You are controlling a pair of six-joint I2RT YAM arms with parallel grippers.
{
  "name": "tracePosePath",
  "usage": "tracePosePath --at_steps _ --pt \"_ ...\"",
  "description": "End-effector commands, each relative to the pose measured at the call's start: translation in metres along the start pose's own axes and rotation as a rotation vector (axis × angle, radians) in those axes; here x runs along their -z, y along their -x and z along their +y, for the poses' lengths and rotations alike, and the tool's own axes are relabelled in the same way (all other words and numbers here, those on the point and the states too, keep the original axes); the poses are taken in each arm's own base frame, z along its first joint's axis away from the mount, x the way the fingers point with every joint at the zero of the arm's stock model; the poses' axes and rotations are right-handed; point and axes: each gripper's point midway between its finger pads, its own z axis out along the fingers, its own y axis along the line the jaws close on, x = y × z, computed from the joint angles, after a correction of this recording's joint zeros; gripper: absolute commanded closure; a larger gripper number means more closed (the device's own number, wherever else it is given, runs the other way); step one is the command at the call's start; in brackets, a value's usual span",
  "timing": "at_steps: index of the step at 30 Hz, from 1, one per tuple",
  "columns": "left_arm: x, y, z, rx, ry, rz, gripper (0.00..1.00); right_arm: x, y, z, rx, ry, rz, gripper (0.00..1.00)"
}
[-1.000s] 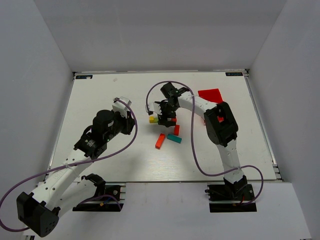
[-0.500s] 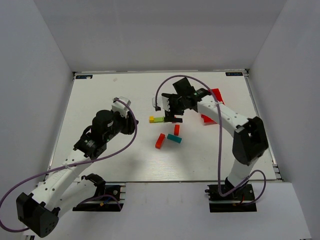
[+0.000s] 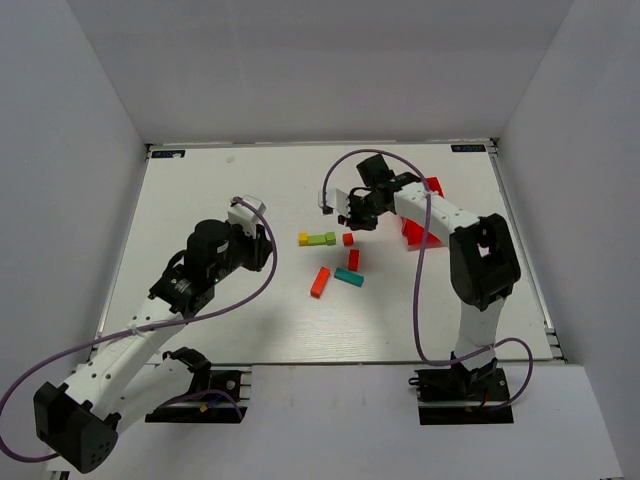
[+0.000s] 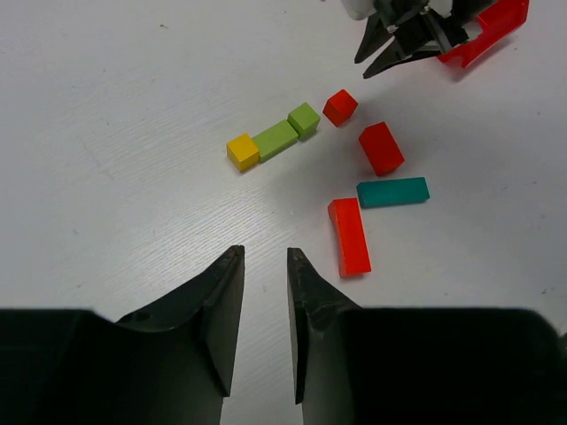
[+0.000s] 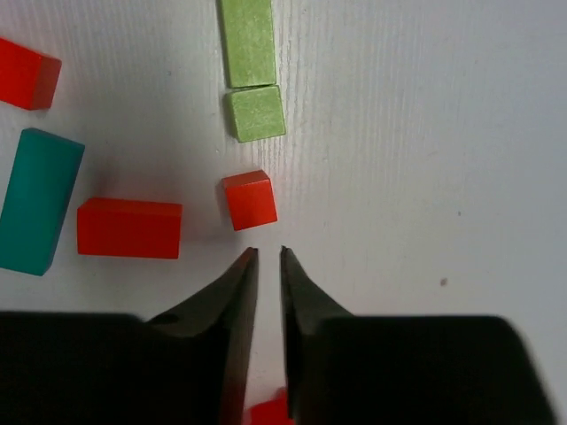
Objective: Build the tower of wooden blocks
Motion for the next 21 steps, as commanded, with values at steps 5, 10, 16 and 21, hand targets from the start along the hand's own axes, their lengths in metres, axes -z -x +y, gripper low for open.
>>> tracePosePath --at_steps 5,10,16,21 --pt "0.007 0.014 -0.005 -0.006 -0.03 -0.048 0.47 -0.01 -0.003 -0.017 0.088 0.085 -0.032 0.61" --pt "0.007 0.014 -0.007 -0.006 -0.039 -0.047 0.45 -0.02 -0.004 -0.006 0.112 0.151 -0.068 0.56" --pt "0.007 0.013 -0.008 -0.006 -0.048 -0.047 0.45 -0.023 -0.008 0.004 0.132 0.201 -0.071 0.55" --pt "0.007 0.013 -0.008 -0.006 -0.048 -0.047 0.45 -0.029 -0.011 0.004 0.125 0.198 -0.062 0.55"
